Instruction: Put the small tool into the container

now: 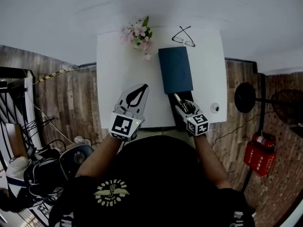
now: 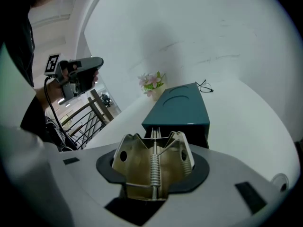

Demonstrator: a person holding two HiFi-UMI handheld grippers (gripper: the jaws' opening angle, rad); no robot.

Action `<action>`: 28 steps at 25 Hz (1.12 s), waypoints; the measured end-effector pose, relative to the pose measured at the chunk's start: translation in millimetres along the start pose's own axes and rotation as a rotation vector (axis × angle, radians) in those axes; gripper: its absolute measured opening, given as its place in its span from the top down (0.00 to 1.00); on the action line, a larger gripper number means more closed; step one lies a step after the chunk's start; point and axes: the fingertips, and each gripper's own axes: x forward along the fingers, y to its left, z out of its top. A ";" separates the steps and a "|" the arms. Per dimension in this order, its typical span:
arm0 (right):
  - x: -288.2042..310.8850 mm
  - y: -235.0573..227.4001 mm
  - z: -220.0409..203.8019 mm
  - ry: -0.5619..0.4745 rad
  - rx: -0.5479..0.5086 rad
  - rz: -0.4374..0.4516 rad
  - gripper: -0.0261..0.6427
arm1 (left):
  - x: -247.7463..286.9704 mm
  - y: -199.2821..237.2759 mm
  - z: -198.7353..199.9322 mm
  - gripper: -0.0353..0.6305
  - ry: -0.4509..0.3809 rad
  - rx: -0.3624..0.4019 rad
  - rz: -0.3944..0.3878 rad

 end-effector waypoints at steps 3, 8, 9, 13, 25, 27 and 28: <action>10.8 -5.9 -15.6 0.048 -0.009 -0.010 0.68 | -3.9 7.2 -4.0 0.94 0.015 0.004 0.016; 22.6 -7.0 -33.2 0.114 -0.015 -0.031 0.68 | -13.4 15.7 -5.9 0.94 0.029 -0.008 0.035; 24.8 -6.9 -34.8 0.121 -0.007 -0.032 0.67 | -14.2 16.4 -4.8 0.94 0.020 -0.007 0.035; 26.9 -6.4 -33.7 0.103 0.028 -0.021 0.64 | -17.0 16.6 0.0 0.94 -0.009 -0.009 0.034; -9.8 1.5 -19.2 0.083 -0.054 -0.081 0.52 | -33.4 16.4 16.3 0.94 -0.073 -0.011 0.035; -15.3 0.0 -12.8 0.073 -0.080 -0.100 0.52 | -37.2 17.1 21.8 0.94 -0.069 -0.010 0.040; -17.0 -1.5 -9.4 0.068 -0.093 -0.111 0.52 | -39.0 17.5 23.6 0.94 -0.060 -0.011 0.048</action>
